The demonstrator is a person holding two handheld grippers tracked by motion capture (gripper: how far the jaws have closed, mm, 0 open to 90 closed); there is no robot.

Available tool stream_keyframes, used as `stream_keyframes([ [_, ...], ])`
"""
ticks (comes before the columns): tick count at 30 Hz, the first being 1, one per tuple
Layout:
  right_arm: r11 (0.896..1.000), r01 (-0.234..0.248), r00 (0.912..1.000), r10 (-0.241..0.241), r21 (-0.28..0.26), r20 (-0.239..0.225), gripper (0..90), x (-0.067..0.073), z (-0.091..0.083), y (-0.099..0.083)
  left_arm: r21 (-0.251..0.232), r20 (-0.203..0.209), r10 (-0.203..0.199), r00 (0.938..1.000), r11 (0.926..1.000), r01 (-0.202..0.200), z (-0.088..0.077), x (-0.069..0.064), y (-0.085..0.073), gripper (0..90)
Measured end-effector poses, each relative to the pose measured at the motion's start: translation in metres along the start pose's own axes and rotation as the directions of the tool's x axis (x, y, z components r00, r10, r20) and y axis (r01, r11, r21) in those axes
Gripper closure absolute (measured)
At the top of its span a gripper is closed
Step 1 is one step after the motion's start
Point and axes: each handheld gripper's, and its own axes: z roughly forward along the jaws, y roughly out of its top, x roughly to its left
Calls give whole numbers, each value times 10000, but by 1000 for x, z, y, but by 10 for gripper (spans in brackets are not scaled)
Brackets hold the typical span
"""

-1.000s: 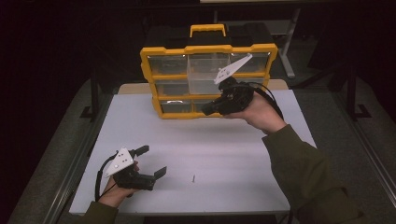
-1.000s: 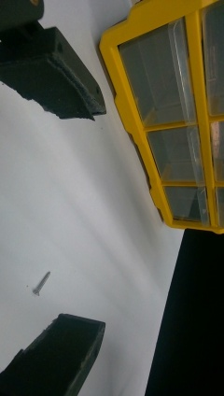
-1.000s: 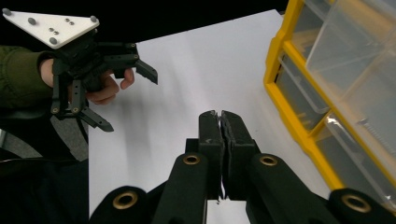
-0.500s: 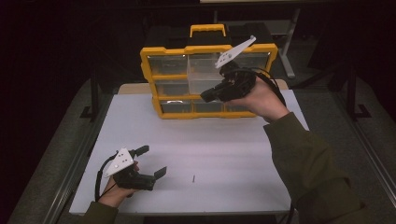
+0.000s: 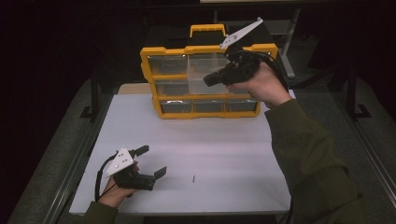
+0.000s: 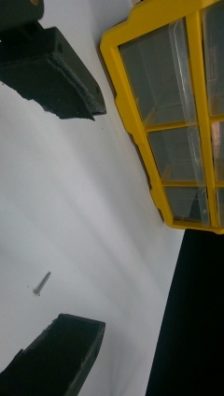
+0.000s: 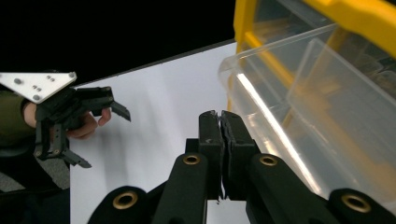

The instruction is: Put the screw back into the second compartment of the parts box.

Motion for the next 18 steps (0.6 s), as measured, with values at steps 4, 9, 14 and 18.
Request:
stream_keyframes([
  [4,9998,-196,9997,197,-43,153,870,-6,-3,4,10,8,28,10000,10000,-28,0,0,0,0],
  [9,9994,-278,9991,284,-189,312,870,-14,-6,9,10,14,22,10000,10000,-22,0,0,0,0],
  [14,9979,-555,9973,569,-330,457,870,-19,-9,13,9,14,23,10000,10000,-23,0,0,0,0],
  [18,9974,-677,9951,693,-259,698,870,-26,-7,16,24,15,38,10000,10000,-38,0,0,0,0],
])
